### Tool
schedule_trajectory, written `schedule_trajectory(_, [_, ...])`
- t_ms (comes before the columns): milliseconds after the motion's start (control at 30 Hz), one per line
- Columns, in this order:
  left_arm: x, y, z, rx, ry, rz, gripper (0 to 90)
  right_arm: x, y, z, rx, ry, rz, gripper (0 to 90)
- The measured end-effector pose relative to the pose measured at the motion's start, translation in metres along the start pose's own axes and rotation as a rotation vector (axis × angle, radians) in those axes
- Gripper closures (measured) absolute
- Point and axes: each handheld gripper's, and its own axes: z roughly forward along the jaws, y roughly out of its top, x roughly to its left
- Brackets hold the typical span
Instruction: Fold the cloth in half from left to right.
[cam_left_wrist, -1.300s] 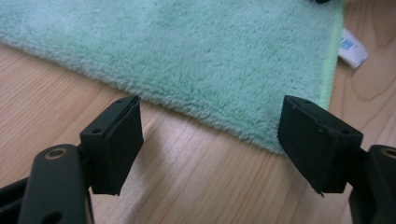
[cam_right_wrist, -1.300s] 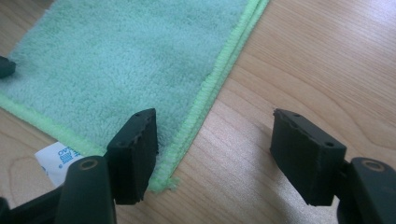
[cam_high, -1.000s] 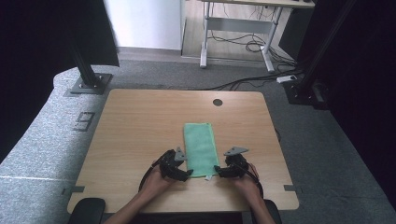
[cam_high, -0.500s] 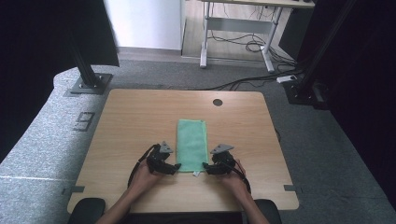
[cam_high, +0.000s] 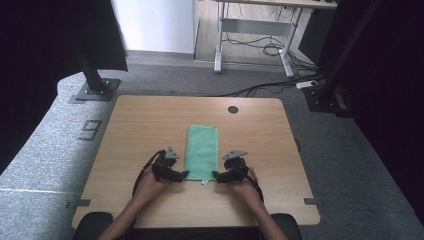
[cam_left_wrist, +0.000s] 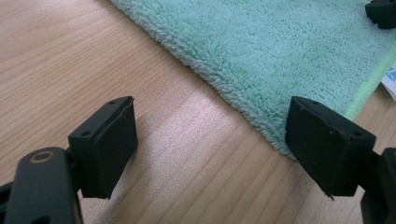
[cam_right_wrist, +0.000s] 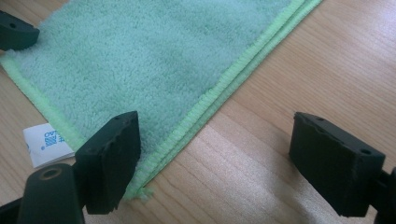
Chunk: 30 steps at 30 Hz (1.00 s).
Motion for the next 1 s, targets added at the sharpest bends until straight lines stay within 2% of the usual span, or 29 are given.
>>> schedule_trajectory(133, [0.001, 0.002, -0.002, 0.007, -0.009, -0.009, 15.3, 0.000, 0.000, -0.001, -0.007, 0.015, -0.024, 17.0])
schedule_trajectory(233, [0.000, 0.004, -0.009, -0.007, -0.006, 0.006, 14.2, -0.001, 0.000, -0.003, -0.001, 0.038, -0.029, 13.4])
schedule_trajectory(400, [-0.001, 0.005, -0.024, -0.045, -0.018, 0.004, 12.5, -0.002, 0.000, -0.012, 0.003, 0.038, -0.046, 11.3])
schedule_trajectory(433, [0.001, 0.003, -0.031, -0.055, -0.010, 0.004, 12.0, -0.004, -0.001, -0.017, 0.003, 0.036, -0.042, 9.8])
schedule_trajectory(567, [0.006, -0.003, -0.038, -0.054, 0.011, -0.006, 10.2, -0.011, -0.004, -0.026, 0.007, 0.017, -0.041, 7.3])
schedule_trajectory(633, [0.013, -0.010, -0.040, -0.037, 0.034, -0.018, 8.7, -0.016, -0.008, -0.029, 0.014, 0.008, -0.033, 5.7])
schedule_trajectory(767, [0.019, -0.013, -0.040, -0.037, 0.038, -0.042, 8.3, -0.024, -0.013, -0.034, 0.013, -0.015, -0.016, 2.6])
schedule_trajectory(1000, [0.026, -0.019, -0.035, -0.013, 0.047, -0.052, 5.4, -0.035, -0.022, -0.040, 0.017, -0.034, 0.009, 0.0])
